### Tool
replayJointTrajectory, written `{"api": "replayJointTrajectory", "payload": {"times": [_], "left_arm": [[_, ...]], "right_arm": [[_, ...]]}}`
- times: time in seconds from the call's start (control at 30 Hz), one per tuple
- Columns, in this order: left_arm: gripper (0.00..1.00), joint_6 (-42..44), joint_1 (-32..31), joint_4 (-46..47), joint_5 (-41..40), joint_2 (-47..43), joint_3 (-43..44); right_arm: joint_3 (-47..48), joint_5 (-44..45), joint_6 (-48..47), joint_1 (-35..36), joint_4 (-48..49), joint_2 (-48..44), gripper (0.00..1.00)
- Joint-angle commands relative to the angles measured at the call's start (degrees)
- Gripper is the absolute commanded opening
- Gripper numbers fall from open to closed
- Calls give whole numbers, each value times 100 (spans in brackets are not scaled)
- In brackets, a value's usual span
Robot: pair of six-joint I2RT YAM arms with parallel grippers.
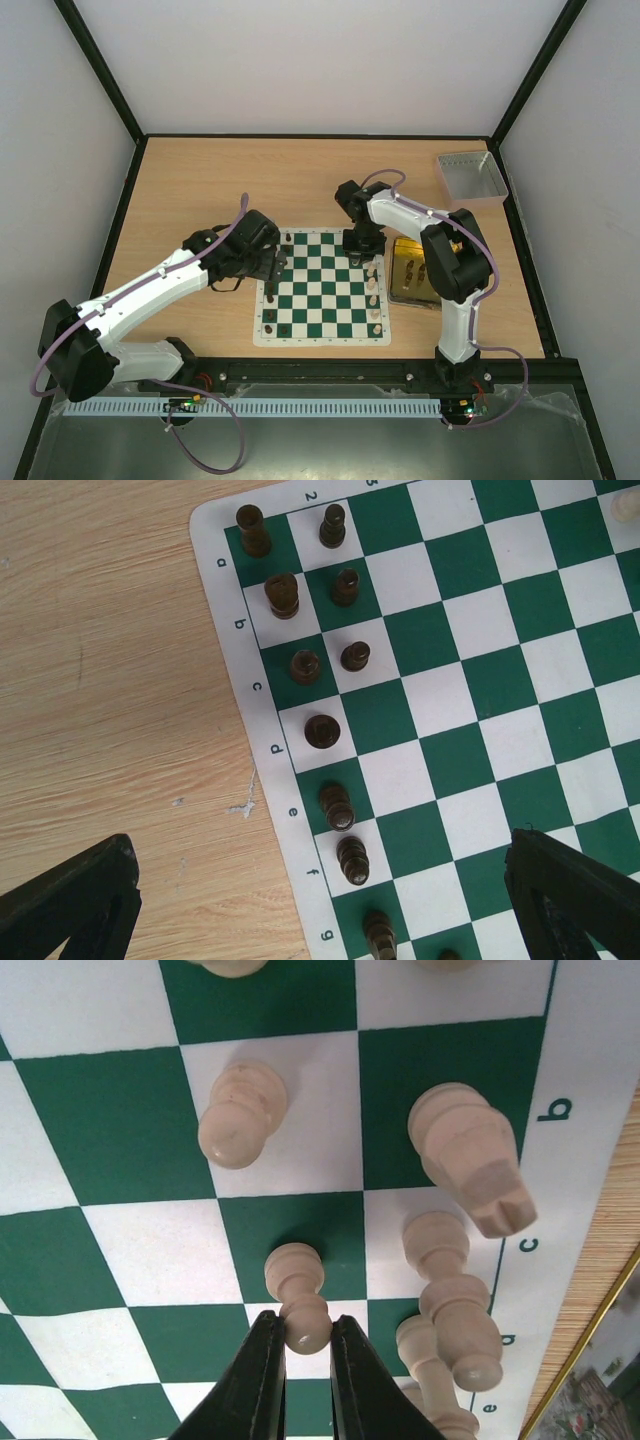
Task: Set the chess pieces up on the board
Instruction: Place the chess piece on the chessboard.
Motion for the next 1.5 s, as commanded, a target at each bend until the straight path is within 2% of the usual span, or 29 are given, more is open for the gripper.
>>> {"api": "replayJointTrajectory", "payload": {"times": [0.0,0.27,1.0,1.2,1.47], "left_arm": [[99,-28,42,19,38,19,-68],[99,-20,38,45,49,38,-81],[99,-21,38,37,46,41,-77],[99,-26,38,37,47,36,-77],[99,-28,38,37,47,36,-79]], "right_arm": [[177,114,45,55,-226,-161,9],[244,109,46,68,-217,-79,14],[243,15,10,112,-177,-6,14],[313,-89,18,132,-191,-72,22],[576,56,121,135,-429,-436,25]]}}
